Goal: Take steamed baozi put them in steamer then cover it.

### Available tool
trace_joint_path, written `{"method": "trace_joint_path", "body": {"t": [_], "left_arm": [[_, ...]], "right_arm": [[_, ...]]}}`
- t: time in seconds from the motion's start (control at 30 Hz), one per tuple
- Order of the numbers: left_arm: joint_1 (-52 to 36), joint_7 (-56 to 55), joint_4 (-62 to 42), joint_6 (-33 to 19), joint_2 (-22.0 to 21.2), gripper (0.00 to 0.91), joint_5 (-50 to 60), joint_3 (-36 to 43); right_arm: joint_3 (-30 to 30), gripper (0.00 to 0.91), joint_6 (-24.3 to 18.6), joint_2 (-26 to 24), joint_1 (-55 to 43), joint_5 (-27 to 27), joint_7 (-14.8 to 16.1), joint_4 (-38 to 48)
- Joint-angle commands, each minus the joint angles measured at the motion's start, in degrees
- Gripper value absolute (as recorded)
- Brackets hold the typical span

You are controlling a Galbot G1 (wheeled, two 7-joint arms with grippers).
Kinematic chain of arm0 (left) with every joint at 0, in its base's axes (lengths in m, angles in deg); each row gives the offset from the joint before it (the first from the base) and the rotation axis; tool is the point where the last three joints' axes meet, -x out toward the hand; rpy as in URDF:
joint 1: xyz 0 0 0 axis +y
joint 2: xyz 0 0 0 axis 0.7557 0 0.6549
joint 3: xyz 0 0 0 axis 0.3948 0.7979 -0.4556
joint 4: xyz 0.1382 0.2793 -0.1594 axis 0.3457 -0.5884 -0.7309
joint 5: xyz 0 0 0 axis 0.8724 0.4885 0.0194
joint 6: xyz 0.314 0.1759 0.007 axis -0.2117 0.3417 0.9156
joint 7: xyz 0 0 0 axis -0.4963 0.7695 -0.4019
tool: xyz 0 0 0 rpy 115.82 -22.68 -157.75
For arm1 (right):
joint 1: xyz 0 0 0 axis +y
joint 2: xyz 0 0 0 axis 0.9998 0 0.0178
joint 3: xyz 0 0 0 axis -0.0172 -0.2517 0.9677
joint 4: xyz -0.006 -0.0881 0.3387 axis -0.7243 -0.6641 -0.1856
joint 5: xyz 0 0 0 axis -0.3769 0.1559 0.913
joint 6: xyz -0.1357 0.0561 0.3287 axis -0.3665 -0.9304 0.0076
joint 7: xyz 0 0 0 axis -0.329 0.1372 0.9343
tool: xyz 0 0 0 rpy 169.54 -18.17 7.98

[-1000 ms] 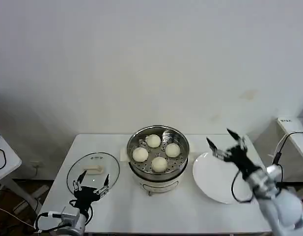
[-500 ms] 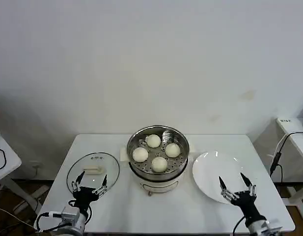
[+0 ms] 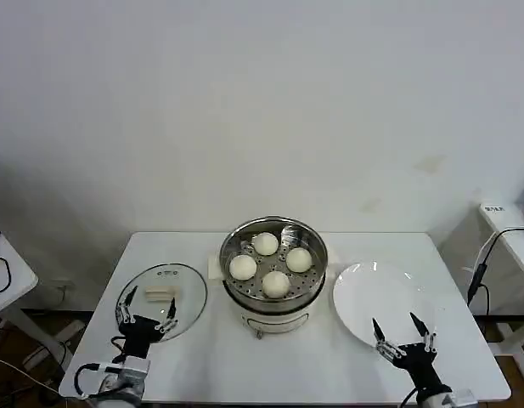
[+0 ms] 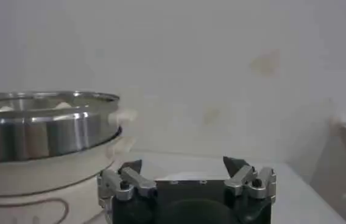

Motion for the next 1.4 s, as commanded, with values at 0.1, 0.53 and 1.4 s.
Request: {"method": "trace_joint_path", "body": {"t": [0.1,0.53,1.4], "left_arm": [[-3.3,-2.9,-10.0,-8.6,5.1,0.907,37.6,2.1],[-10.2,-4.6,-24.0,-13.6,5.0,0.907,44.3,0.9],[-20.3,-3.8,-32.9,-11.2,4.1,0.907,45.1,-0.7]], "right_arm": [[0.4,0.907,1.0,0.3,0.3,-1.5,0.0,-0.3],[0.1,0.907,0.9,1.0,-0.3,-3.3,0.4,0.4],[-0.4,0.907,-0.5,2.0,-0.9,-5.4,0.9,2.5]]}}
